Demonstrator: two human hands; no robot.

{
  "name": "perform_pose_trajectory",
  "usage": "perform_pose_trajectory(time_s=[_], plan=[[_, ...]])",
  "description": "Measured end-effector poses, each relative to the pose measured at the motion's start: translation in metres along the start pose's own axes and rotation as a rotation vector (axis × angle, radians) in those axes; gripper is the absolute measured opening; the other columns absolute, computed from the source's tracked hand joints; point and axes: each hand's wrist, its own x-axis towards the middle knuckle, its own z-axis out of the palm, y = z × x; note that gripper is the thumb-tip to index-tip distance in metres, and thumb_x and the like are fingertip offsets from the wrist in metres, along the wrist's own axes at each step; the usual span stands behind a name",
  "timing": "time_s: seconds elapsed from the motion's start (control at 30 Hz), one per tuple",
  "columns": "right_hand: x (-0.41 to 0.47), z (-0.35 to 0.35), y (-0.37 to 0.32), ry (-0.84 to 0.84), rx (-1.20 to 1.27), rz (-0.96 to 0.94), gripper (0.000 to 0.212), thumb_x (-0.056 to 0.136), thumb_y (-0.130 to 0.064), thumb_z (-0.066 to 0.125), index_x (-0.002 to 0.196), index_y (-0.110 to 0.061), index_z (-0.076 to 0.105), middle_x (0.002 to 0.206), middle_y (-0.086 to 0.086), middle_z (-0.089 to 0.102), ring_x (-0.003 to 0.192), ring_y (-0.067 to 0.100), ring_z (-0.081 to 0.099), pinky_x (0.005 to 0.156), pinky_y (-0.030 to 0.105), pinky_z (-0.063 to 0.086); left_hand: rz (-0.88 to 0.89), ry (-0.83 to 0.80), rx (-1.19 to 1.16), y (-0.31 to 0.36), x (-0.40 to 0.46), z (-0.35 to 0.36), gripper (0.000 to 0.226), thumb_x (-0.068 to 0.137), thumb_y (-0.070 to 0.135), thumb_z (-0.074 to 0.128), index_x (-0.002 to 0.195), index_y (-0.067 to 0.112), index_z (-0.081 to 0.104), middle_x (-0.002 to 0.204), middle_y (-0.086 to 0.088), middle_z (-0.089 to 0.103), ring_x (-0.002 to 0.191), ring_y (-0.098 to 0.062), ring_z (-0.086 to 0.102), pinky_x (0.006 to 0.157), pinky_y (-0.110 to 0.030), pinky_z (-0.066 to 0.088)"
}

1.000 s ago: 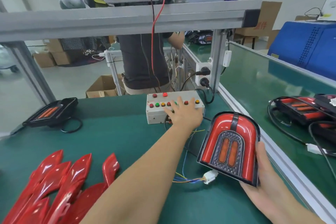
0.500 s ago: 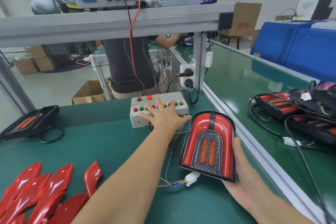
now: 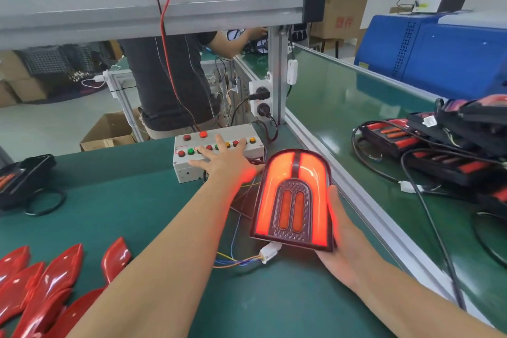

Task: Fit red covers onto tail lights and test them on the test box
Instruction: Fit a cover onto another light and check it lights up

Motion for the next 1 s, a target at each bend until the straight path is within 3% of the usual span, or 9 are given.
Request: perform_pose_trajectory(time_s=[0.17, 0.37, 0.57, 0.77, 1.0], plan=[[0.0031, -0.0032, 0.0021, -0.013, -0.017, -0.005, 0.070, 0.077, -0.068, 0.048, 0.129, -0.023, 0.059, 0.124, 0.006, 0.067, 0.112, 0.022, 0.065, 0.093, 0.045, 0.047, -0.004, -0.016, 0.000, 0.0019, 0.0031, 0.0016, 0.076, 0.084, 0.057, 0.056, 0.145, 0.050, 0.010, 0.158, -0.010, -0.015, 0.139, -0.053, -0.005, 0.101, -0.077, 0.011], [0.0047, -0.0063, 0.0026, -0.010, 0.005, -0.006, 0.070, 0.078, -0.068, 0.050, 0.129, -0.021, 0.060, 0.124, 0.007, 0.067, 0.113, 0.023, 0.065, 0.092, 0.045, 0.047, -0.007, -0.031, -0.044, 0.0032, 0.0018, -0.0007, 0.080, 0.081, 0.064, 0.056, 0.145, 0.048, 0.012, 0.158, -0.009, -0.012, 0.139, -0.052, -0.006, 0.100, -0.076, 0.012], [0.0050, -0.0064, 0.0030, -0.011, -0.001, -0.004, 0.068, 0.080, -0.068, 0.048, 0.128, -0.022, 0.061, 0.124, 0.007, 0.067, 0.113, 0.023, 0.065, 0.092, 0.044, 0.047, -0.018, -0.035, -0.049, 0.0038, 0.0024, 0.0000, 0.079, 0.083, 0.058, 0.057, 0.145, 0.048, 0.011, 0.158, -0.009, -0.011, 0.139, -0.051, -0.006, 0.100, -0.076, 0.013], [0.0007, -0.0054, 0.0027, 0.007, 0.007, -0.007, 0.063, 0.080, -0.067, 0.049, 0.121, -0.022, 0.066, 0.120, 0.007, 0.069, 0.108, 0.022, 0.067, 0.087, 0.042, 0.049, -0.018, -0.032, -0.040, 0.0021, 0.0035, 0.0014, 0.084, 0.076, 0.070, 0.056, 0.145, 0.050, 0.011, 0.158, -0.009, -0.009, 0.140, -0.051, -0.004, 0.100, -0.076, 0.012], [-0.0003, -0.0019, 0.0011, 0.018, -0.014, 0.004, 0.069, 0.077, -0.067, 0.050, 0.128, -0.022, 0.061, 0.120, 0.008, 0.069, 0.109, 0.023, 0.067, 0.089, 0.042, 0.049, -0.022, -0.020, -0.028, 0.0031, 0.0014, -0.0009, 0.080, 0.077, 0.069, 0.054, 0.144, 0.050, 0.015, 0.158, -0.007, -0.009, 0.139, -0.052, -0.002, 0.101, -0.075, 0.008]])
